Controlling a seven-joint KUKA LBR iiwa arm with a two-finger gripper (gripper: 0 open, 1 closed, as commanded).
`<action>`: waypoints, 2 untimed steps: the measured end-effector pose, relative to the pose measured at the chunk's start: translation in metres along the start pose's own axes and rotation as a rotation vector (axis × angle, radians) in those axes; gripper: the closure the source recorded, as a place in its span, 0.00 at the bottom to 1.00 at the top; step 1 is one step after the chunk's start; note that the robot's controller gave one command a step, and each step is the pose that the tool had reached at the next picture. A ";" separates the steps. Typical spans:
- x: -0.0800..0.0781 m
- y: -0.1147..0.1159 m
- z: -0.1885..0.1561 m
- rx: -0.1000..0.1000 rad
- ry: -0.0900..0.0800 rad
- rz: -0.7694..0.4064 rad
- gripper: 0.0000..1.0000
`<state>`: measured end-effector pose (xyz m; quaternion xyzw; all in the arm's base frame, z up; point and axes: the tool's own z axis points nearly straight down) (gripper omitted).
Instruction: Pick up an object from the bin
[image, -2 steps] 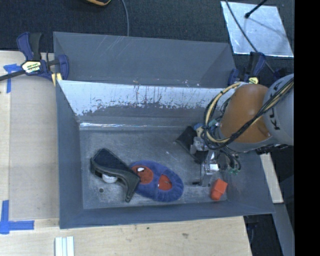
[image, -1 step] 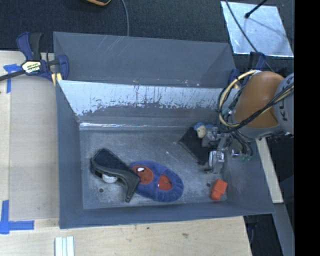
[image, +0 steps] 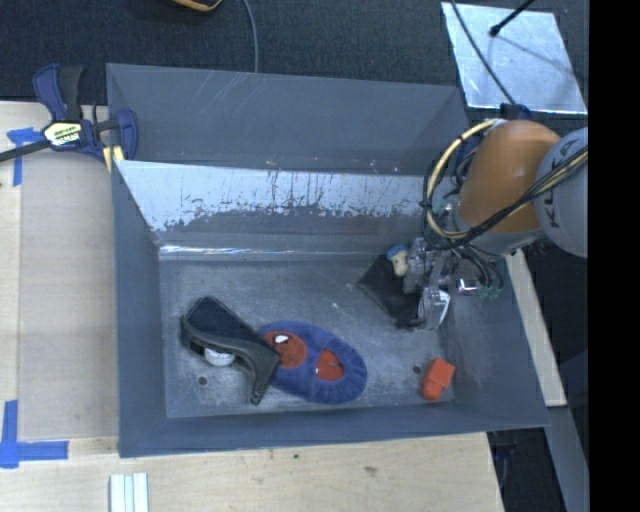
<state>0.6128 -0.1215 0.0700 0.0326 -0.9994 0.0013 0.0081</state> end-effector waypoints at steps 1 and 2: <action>-0.006 0.000 -0.007 0.002 -0.020 -0.002 1.00; 0.039 -0.006 -0.158 0.002 -0.028 -0.004 1.00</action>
Offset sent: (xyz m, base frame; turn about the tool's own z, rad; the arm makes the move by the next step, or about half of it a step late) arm 0.0000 0.0000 0.0000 0.0000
